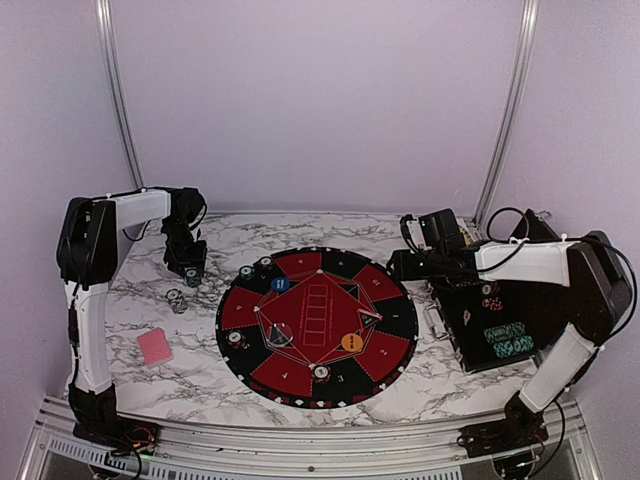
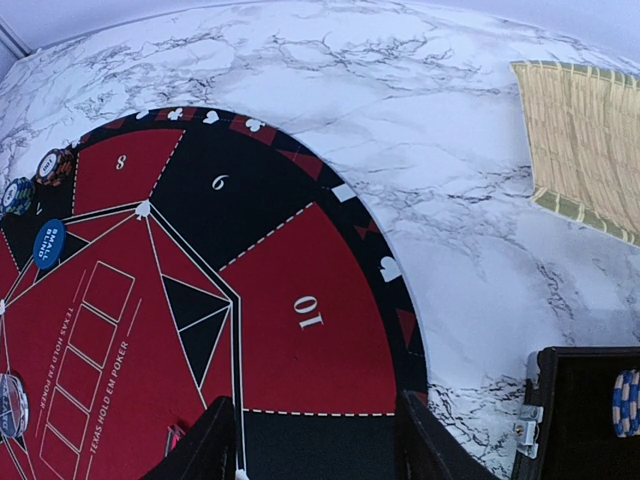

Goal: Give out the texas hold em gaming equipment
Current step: Pick up the pile of poker chips from the pile of poker chips.

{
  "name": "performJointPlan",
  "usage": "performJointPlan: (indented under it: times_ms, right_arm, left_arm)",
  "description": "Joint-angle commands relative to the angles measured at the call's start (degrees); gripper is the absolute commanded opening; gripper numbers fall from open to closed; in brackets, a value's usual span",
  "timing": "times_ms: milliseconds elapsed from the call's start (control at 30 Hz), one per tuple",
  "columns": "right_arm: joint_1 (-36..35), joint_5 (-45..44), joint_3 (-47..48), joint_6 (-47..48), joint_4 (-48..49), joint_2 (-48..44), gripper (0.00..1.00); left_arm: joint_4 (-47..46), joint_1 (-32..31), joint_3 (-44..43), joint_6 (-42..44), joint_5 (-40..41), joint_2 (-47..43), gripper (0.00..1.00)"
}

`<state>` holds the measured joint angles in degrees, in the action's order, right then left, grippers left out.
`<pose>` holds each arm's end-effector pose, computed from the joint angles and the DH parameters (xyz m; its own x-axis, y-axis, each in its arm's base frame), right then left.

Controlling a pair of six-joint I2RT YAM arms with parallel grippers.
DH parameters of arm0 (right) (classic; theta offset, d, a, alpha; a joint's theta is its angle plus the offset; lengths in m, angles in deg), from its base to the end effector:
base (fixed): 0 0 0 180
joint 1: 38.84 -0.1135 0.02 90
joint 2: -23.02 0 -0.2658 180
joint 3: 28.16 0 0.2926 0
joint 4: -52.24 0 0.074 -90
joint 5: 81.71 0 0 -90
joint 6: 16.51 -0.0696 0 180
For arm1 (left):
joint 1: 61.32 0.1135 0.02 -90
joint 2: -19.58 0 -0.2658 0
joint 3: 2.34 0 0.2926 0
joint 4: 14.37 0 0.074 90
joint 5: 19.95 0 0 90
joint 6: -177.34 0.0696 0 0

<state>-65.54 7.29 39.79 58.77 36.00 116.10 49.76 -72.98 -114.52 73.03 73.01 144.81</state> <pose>0.3641 0.1818 0.1598 -0.6822 -0.0588 -0.7288 -0.2732 0.9451 0.1795 0.4808 -0.0956 0.1246 -0.9724 -0.0514 -0.2274 -0.0513 0.9987 -0.0061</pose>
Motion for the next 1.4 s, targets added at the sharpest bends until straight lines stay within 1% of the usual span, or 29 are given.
performJointPlan:
  times_ms: [0, 433, 533, 1133, 1367]
  right_arm:
    - [0.5, -1.0, 0.7, 0.5, -0.1, -0.3, 0.52]
    - [0.5, -1.0, 0.7, 0.6, -0.1, -0.4, 0.52]
    - [0.5, -0.9, 0.7, 0.6, -0.2, -0.4, 0.52]
    - [0.5, -0.9, 0.7, 0.6, -0.1, -0.5, 0.52]
    - [0.5, -0.9, 0.7, 0.5, -0.1, -0.3, 0.52]
  left_arm:
    - [0.4, 0.3, -0.8, 0.4, 0.6, 1.2, 0.54]
    - [0.4, 0.3, -0.8, 0.3, 0.7, 1.7, 0.53]
    - [0.4, 0.3, -0.8, 0.3, 0.8, 1.6, 0.51]
    - [0.4, 0.3, -0.4, 0.4, 1.4, 1.8, 0.48]
    - [0.4, 0.3, -0.2, 0.4, 1.4, 1.6, 0.43]
